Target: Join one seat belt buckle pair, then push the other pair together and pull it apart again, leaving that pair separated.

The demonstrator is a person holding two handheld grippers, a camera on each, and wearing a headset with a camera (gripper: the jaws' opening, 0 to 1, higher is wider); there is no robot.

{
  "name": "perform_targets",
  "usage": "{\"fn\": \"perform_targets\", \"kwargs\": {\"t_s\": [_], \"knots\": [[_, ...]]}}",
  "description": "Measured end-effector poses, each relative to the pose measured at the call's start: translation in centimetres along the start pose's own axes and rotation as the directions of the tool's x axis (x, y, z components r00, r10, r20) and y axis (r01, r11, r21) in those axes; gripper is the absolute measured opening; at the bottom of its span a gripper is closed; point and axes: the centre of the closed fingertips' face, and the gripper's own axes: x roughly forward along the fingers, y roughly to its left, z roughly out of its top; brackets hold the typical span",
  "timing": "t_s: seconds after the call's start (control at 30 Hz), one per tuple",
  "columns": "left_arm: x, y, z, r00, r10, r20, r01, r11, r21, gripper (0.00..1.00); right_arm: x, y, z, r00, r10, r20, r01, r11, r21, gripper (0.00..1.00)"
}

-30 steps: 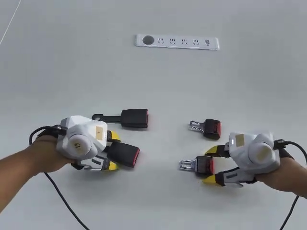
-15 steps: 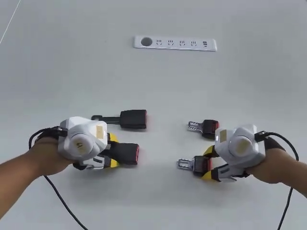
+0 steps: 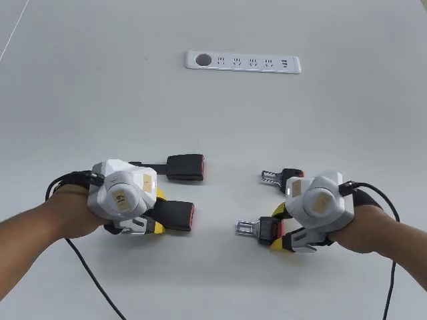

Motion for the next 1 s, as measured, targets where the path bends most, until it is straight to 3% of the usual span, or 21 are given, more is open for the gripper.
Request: {"fn": "perform_targets", "kwargs": {"t_s": [0.3, 0.57, 0.87, 1.0], "knots": [[0.0, 0.0, 0.0, 0.9999, 0.0, -0.012, -0.001, 1.0, -0.007, 0.34, 1.5, 0.1, 3.1, 0.9993, 0.009, 0.035, -0.008, 1.0, -0.019, 0.35], [-0.1, 0.0, 0.1, 0.9999, 0.002, -0.016, -0.002, 1.0, -0.01, 0.34, 2.3, -0.1, 4.6, 0.9988, 0.005, 0.048, -0.004, 1.0, -0.013, 0.35], [0.0, 0.1, 0.1, 0.9998, 0.003, -0.019, -0.003, 1.0, -0.009, 0.34, 3.1, -0.3, 6.8, 0.9928, -0.002, 0.12, 0.0, 1.0, 0.012, 0.34], [0.0, 0.2, 0.0, 0.9998, 0.006, -0.017, -0.006, 1.0, -0.016, 0.34, 3.2, -0.3, 7.2, 0.993, 0.002, 0.118, -0.002, 1.0, 0.004, 0.34]]}}
